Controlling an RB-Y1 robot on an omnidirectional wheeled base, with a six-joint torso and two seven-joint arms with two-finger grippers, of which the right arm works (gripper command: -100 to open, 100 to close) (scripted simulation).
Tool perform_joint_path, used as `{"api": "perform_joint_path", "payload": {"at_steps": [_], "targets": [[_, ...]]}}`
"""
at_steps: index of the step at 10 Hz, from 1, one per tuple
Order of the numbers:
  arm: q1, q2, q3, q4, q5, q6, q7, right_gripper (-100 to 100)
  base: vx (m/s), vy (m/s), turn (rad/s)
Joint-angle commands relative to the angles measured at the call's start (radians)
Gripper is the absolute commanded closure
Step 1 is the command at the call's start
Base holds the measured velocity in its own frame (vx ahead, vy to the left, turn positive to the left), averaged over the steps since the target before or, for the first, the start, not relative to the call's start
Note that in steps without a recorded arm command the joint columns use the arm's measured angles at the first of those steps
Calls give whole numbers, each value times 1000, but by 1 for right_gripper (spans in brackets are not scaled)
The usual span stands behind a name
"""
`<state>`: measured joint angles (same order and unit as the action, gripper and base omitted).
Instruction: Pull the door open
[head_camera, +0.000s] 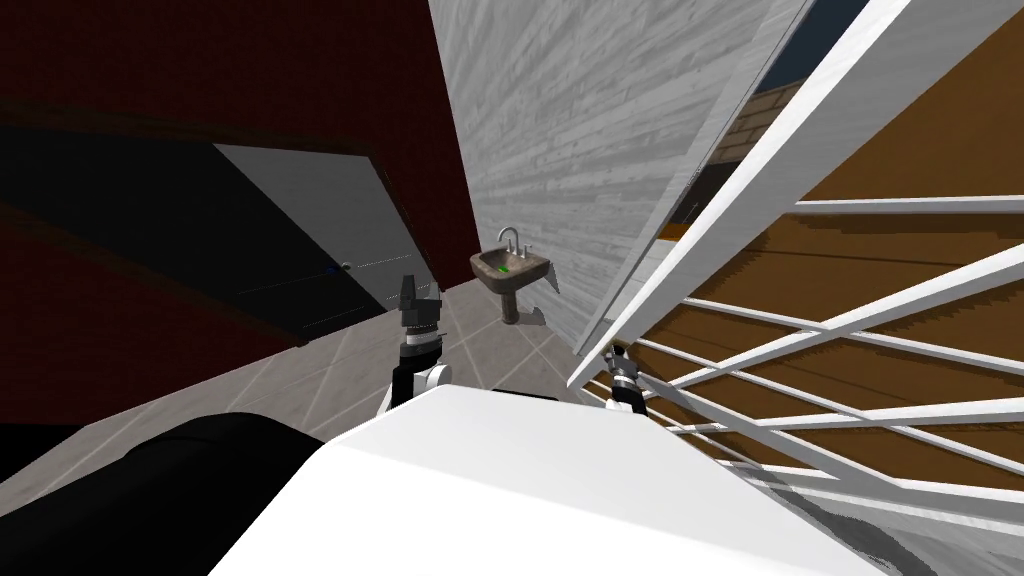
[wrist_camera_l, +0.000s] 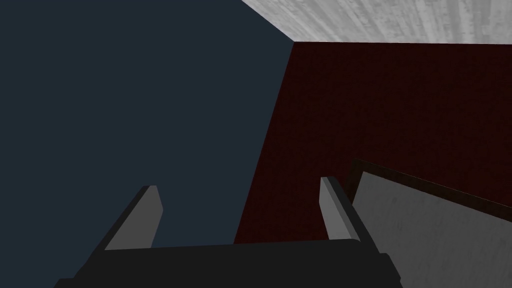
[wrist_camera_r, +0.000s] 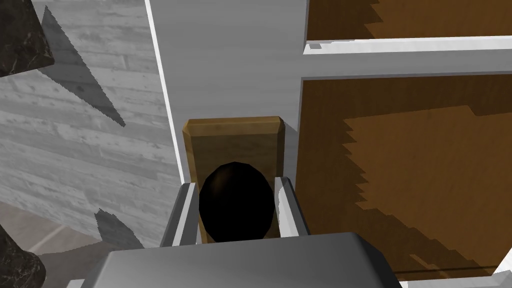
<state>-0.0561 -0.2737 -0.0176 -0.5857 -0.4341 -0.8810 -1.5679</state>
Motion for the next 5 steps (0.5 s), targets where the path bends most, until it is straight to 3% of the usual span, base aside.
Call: {"api": "perform_joint_path", "payload": {"at_steps": [1,5], "targets": [[3,-3,22,9,12,-6,-19,100,-244,-3,66],[15,-21,68,-6,41,-16,-60,100,-215,-18,76]]}}
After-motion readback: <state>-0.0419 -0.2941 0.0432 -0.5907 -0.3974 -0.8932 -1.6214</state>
